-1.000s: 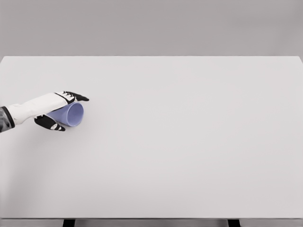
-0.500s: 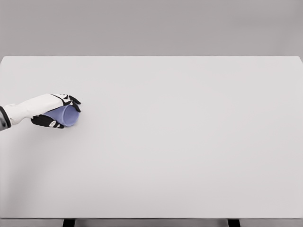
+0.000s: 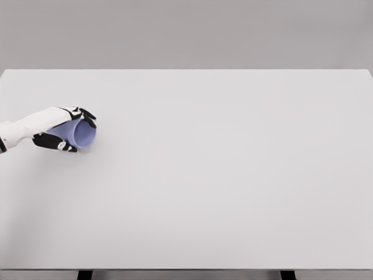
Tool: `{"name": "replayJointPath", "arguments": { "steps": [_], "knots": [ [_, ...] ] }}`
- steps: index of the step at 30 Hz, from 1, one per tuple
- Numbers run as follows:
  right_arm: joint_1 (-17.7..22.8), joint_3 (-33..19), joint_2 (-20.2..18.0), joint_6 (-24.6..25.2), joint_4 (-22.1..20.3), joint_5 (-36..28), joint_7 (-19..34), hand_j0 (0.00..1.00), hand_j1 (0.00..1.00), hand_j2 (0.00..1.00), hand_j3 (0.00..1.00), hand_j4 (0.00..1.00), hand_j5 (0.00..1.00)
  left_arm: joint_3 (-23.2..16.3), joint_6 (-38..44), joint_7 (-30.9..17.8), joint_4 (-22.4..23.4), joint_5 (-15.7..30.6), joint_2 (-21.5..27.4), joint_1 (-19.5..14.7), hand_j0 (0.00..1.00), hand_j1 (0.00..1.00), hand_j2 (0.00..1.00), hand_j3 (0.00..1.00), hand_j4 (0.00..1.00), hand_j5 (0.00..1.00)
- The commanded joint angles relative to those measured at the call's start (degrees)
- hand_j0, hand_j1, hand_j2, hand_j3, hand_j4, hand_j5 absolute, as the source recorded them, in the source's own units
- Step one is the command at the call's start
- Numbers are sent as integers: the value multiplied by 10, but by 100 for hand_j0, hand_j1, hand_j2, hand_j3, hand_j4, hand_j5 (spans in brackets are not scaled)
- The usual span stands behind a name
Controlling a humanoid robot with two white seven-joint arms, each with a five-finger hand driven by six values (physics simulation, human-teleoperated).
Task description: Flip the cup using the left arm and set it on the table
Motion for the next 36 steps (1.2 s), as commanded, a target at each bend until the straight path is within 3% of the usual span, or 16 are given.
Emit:
{"name": "replayJointPath", "arguments": {
  "steps": [1,12,22,36],
  "knots": [
    [0,0,0,0,0,0,0,100,100,100,100,100,100,0,1,0,-1,28,4,0,65,65,65,65,65,65],
    [0,0,0,0,0,0,0,100,100,100,100,100,100,-1,1,1,-1,124,-6,-3,65,65,65,65,65,65],
    [0,0,0,0,0,0,0,100,100,100,100,100,100,-1,1,1,-29,165,-44,1,65,65,65,65,65,65],
    [1,0,0,0,0,0,0,100,100,100,100,100,100,-2,1,1,-64,181,-151,2,65,65,65,65,65,65]
  ]
}}
